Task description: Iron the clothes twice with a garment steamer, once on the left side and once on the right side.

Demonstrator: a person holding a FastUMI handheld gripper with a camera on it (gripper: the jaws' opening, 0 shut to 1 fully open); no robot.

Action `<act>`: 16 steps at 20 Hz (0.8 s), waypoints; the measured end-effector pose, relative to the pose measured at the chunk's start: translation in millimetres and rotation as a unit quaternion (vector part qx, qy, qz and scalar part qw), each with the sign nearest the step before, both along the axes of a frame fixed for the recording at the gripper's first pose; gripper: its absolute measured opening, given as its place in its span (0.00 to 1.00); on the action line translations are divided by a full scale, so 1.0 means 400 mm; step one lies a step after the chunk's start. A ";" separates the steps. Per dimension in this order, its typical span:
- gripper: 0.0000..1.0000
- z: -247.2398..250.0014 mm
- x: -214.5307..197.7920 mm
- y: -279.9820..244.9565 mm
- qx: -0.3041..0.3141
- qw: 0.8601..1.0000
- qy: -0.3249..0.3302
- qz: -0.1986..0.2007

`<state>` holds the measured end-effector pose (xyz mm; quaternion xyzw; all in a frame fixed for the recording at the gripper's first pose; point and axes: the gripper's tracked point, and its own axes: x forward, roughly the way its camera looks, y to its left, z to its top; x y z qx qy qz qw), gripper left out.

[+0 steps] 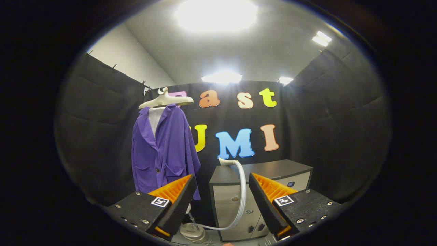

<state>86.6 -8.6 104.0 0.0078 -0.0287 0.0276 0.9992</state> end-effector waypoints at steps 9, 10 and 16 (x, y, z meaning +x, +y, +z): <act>0.94 0.097 0.279 -0.078 0.011 1.000 0.004 0.011; 0.94 0.100 0.309 -0.081 0.009 1.000 0.009 0.012; 0.94 0.105 0.459 -0.103 -0.006 0.999 0.022 0.032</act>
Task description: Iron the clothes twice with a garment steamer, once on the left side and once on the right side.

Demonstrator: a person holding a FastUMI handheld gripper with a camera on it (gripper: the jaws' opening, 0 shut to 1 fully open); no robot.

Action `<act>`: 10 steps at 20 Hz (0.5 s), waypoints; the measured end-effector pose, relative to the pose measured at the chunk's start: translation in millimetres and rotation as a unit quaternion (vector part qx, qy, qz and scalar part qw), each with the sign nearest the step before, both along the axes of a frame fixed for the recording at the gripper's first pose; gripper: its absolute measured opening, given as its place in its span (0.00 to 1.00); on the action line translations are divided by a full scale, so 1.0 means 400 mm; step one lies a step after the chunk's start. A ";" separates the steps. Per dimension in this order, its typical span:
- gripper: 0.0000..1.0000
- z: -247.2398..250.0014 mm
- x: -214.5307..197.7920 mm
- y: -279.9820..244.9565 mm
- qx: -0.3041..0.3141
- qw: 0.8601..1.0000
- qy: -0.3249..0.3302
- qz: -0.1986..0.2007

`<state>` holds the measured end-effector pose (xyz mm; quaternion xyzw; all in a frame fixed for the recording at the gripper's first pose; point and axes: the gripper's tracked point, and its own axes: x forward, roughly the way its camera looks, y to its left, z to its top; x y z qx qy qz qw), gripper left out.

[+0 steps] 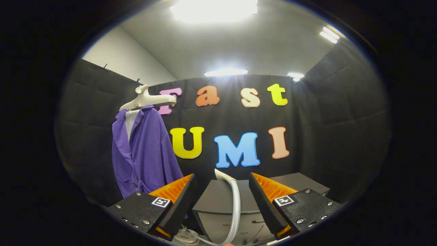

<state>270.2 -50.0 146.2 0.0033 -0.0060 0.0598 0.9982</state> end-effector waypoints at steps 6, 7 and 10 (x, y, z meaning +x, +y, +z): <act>0.94 -0.017 0.185 -0.034 0.022 0.998 0.048 0.017; 0.94 -0.023 0.221 -0.042 0.028 0.998 0.058 0.021; 0.94 -0.046 0.324 -0.047 0.062 0.992 0.105 0.042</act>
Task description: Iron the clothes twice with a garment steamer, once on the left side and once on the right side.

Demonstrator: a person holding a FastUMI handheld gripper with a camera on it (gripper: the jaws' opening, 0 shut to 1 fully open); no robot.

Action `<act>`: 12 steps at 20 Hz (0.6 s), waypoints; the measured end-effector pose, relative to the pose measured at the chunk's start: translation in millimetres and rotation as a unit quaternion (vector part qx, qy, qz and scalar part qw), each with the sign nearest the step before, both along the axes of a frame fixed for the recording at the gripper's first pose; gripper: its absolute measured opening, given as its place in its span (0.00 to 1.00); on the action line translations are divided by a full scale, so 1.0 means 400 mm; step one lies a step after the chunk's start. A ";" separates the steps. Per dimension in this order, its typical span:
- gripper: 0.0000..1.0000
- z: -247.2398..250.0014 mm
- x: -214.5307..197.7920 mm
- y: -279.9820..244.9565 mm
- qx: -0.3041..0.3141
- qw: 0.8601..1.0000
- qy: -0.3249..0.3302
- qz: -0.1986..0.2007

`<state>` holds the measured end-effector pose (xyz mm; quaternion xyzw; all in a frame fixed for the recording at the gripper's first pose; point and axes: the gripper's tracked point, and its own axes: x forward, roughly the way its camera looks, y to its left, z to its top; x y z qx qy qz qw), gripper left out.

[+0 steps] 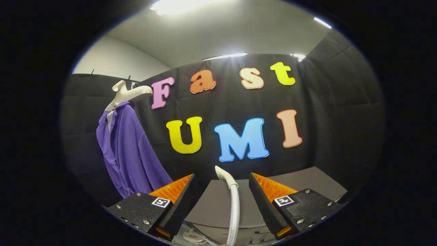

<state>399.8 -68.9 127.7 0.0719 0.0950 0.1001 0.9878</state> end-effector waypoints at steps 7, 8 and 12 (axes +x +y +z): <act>0.94 -0.064 0.239 -0.030 0.021 0.997 0.078 0.011; 0.94 -0.080 0.265 -0.026 0.028 0.995 0.093 0.018; 0.94 -0.168 0.361 -0.018 0.041 0.986 0.161 0.025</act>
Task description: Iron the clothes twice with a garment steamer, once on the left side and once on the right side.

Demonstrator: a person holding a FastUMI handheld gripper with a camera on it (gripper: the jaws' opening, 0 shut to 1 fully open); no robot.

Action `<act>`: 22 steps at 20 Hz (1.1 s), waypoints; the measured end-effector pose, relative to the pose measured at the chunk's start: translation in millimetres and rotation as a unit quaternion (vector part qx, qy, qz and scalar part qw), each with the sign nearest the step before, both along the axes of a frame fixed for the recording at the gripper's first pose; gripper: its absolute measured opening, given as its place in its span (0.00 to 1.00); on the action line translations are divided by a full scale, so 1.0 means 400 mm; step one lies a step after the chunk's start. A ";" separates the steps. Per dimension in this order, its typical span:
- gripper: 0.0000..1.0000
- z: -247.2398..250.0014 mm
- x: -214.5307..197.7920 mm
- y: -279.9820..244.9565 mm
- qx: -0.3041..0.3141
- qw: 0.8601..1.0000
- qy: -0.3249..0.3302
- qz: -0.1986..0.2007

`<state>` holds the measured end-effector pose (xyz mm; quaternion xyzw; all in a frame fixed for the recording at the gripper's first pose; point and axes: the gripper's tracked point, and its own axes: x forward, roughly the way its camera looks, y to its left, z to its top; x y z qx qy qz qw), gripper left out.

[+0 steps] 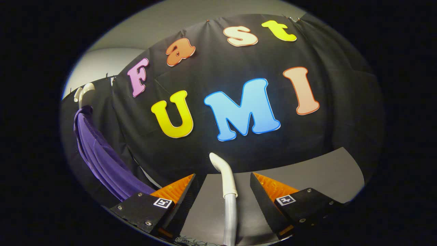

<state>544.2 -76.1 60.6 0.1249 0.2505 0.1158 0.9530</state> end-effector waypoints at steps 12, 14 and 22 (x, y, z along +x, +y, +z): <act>0.94 -0.250 0.118 0.038 0.057 0.982 0.176 0.040; 0.94 -0.273 0.112 0.054 0.093 0.974 0.201 0.046; 0.67 -0.308 0.091 0.104 0.166 0.954 0.240 0.066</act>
